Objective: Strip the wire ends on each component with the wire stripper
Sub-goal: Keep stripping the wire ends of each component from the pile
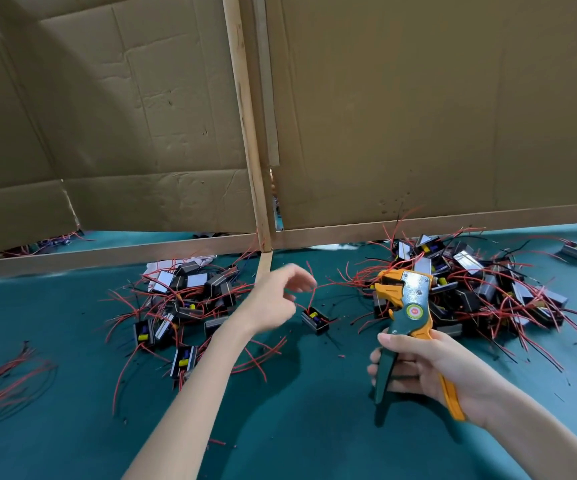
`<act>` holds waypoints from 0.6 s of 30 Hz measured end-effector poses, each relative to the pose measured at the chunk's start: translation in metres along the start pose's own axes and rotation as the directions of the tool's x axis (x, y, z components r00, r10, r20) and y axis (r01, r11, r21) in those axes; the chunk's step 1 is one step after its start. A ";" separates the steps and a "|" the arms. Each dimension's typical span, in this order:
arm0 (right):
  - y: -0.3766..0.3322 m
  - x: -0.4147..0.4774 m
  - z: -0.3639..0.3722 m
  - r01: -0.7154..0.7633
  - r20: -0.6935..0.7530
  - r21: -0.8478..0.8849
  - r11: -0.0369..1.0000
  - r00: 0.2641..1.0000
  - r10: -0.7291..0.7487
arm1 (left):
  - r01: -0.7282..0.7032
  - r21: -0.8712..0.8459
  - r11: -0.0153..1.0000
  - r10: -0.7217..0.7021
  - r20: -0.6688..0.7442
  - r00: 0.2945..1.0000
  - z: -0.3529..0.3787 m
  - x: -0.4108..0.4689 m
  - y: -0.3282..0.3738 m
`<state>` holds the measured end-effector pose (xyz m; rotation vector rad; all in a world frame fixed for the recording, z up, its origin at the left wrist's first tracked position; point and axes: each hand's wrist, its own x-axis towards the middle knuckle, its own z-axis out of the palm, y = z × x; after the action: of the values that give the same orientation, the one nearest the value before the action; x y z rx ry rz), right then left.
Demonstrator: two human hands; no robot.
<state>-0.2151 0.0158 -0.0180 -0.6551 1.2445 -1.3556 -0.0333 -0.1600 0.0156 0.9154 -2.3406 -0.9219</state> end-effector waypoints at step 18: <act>0.001 -0.013 0.010 0.194 0.195 0.070 0.978 0.959 -0.204 | -0.203 -0.470 0.859 0.112 -0.213 0.971 0.026 -0.001 0.024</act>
<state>-0.2024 0.0250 -0.0128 -0.8784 0.9998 -1.4413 -0.0589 -0.1350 0.0153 0.5581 -1.8620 -1.2293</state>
